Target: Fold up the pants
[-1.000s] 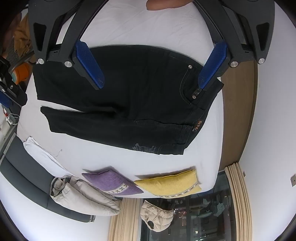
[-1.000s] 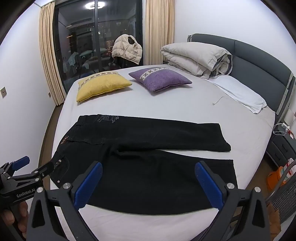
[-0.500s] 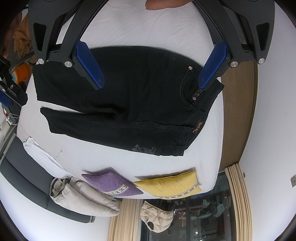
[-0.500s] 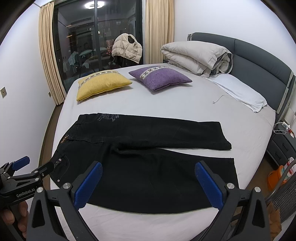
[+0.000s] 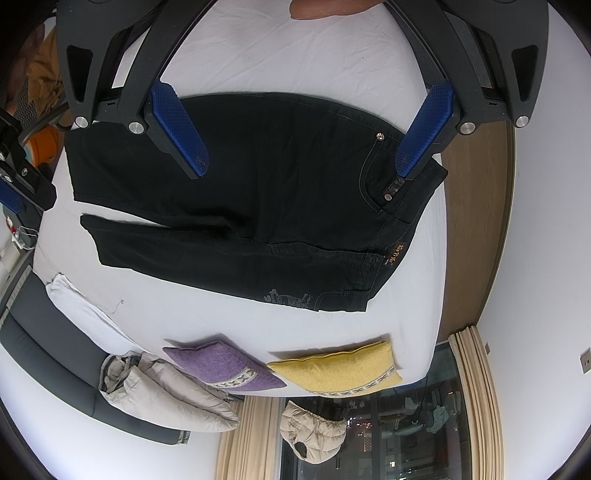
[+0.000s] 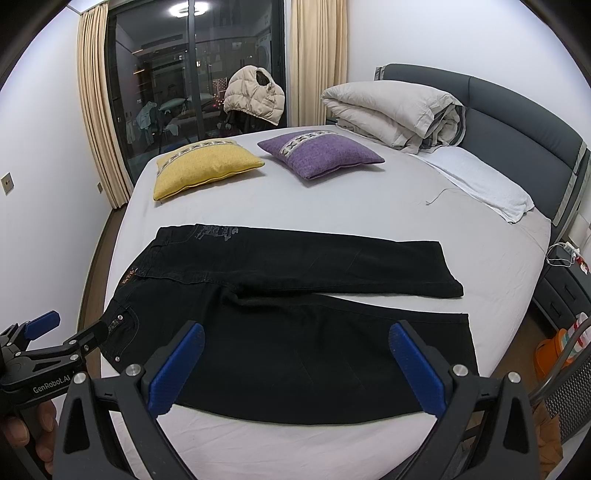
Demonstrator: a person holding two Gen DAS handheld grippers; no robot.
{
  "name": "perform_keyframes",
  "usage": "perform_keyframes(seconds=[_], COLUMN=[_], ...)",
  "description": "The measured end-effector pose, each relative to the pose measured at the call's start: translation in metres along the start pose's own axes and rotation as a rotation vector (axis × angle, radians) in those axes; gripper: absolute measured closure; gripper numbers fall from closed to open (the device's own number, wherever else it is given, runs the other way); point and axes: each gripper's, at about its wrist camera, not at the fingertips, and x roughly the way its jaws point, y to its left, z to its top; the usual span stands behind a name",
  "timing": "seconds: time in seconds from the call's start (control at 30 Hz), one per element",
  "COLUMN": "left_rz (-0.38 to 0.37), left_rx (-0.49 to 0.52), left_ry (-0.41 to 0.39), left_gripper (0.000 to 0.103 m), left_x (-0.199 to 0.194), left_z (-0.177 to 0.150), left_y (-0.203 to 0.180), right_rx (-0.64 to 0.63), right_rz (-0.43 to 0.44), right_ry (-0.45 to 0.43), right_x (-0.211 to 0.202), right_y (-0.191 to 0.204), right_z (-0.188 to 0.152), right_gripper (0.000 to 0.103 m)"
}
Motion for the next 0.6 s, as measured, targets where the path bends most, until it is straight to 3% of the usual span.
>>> perform_keyframes(seconds=[0.6], left_rz=[-0.001], left_rx=[0.0], left_ry=[0.003], left_gripper=[0.0], left_x=[0.0025], left_z=[0.0001], left_y=[-0.0008], right_rx=[0.0], right_rz=[0.001], right_ry=[0.004], right_x=[0.0022], right_y=[0.0046], right_z=[-0.0052], right_gripper=[0.0])
